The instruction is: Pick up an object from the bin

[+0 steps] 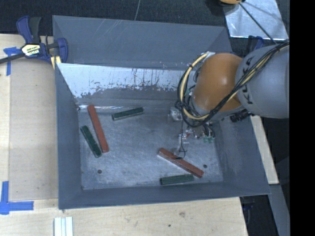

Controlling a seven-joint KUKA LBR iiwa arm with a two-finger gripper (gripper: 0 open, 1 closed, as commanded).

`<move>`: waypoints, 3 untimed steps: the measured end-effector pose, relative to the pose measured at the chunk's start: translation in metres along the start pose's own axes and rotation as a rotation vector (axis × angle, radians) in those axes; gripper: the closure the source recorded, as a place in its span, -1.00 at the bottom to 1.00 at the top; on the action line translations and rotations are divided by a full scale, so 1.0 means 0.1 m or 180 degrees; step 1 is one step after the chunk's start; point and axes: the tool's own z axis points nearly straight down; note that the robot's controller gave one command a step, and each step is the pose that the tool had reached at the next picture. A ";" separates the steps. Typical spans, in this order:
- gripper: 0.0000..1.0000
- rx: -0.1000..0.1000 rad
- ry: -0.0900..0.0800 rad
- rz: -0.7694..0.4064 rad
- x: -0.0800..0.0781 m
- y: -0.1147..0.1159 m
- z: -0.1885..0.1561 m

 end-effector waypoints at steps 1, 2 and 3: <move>-1.00 0.0000 -0.0007 -0.0214 0.40 0.02 0.11; -1.00 -0.0001 0.0004 -0.0260 0.49 -0.08 0.03; -1.00 0.0000 0.0006 -0.0403 0.78 0.37 -0.21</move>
Offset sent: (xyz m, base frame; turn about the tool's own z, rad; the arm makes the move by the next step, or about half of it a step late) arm -0.0404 -0.0137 0.0030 -0.0881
